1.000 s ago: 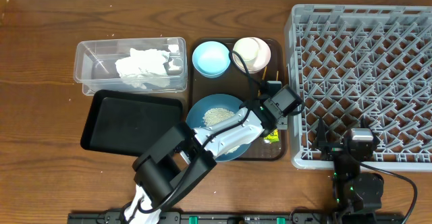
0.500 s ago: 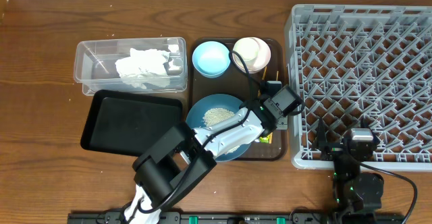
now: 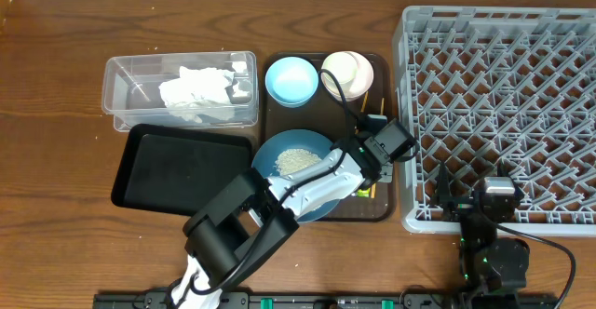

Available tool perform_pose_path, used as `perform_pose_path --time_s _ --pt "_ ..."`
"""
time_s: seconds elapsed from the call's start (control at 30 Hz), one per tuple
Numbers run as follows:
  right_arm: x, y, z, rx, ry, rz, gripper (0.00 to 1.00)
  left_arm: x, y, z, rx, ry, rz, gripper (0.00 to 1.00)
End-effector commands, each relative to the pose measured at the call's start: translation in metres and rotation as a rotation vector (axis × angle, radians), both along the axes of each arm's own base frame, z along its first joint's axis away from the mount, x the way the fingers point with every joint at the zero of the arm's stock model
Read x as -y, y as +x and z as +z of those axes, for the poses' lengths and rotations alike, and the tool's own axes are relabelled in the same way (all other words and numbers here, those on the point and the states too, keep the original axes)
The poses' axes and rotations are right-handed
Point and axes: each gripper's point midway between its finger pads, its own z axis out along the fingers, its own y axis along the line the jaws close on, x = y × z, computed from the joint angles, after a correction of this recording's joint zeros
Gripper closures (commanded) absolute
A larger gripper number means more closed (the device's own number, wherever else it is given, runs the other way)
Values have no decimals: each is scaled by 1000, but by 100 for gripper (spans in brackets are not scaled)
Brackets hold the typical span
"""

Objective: Sort waste into correct bins and load items into the dishwasher rack
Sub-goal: 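Lower the left gripper and grasp the snack wrapper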

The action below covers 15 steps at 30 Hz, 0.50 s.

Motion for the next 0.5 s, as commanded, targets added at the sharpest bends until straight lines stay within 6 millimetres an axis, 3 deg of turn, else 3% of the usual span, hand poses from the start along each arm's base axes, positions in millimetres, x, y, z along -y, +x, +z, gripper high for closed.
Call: perform_pose_path --time_s 0.0,0.27,0.47 --pt "-4 0 -1 -4 5 14 1 -12 3 -10 18 70 -3 52" --pt "-4 0 -1 -4 5 14 1 -12 3 -11 17 72 -3 53" --pt "-4 0 -1 -4 5 14 1 -14 1 -23 0 94 -3 53"
